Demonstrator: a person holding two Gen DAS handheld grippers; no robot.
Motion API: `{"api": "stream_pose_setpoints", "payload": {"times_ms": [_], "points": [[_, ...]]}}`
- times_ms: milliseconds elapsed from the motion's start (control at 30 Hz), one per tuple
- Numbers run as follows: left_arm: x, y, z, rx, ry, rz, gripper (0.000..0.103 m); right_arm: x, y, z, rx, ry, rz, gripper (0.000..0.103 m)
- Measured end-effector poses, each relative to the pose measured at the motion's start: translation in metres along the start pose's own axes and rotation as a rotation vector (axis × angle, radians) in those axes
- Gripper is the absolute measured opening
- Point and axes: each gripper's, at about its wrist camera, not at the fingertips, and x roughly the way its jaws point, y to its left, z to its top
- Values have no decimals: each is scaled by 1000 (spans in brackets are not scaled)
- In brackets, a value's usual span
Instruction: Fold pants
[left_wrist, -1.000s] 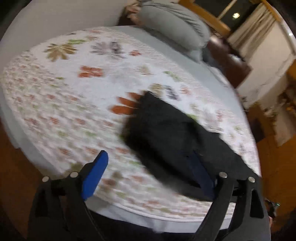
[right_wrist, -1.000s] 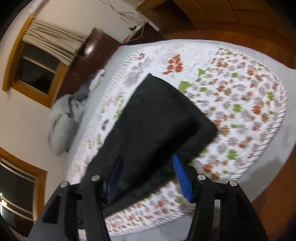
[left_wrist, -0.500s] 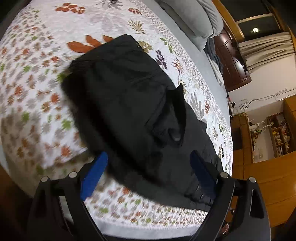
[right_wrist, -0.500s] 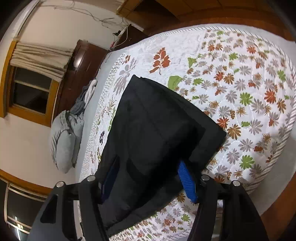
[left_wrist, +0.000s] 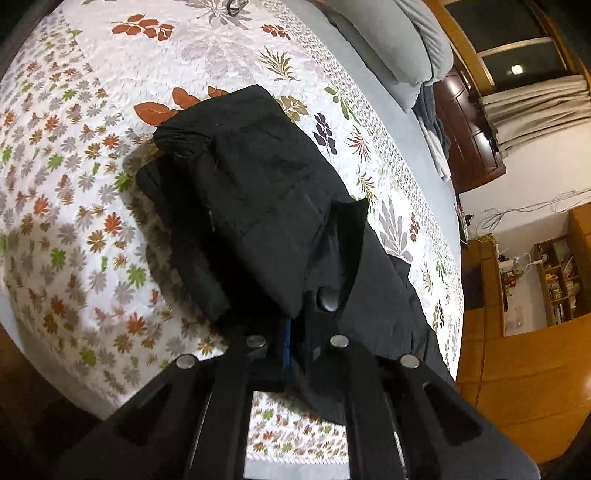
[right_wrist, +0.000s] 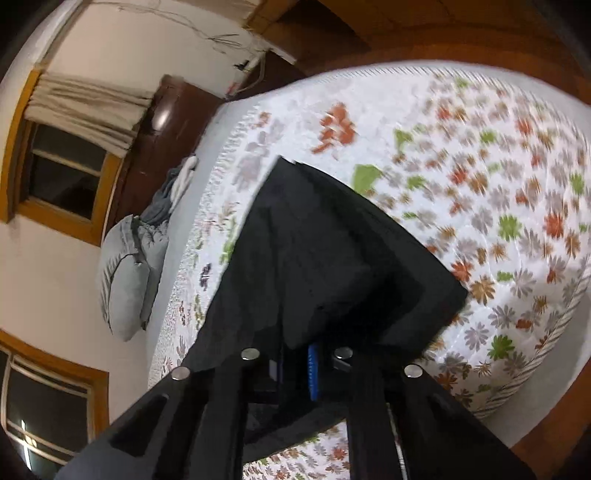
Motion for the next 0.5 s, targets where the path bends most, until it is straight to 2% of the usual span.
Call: {"api": "stream_pose_setpoints", "payload": {"times_ms": [100, 200, 433, 467, 500], "points": [[-3, 12, -2, -12, 15, 9, 3, -6, 5, -1, -34, -12, -10, 7], [0, 25, -5, -40, 32, 17, 3, -2, -11, -5, -21, 10, -46, 7], [17, 36, -3, -18, 58, 52, 5, 8, -28, -9, -29, 48, -79, 9], [16, 35, -2, -1, 60, 59, 10, 7, -28, -8, -26, 54, -77, 14], [12, 32, -2, 23, 49, 77, 20, 4, -26, -8, -22, 58, -72, 22]]}}
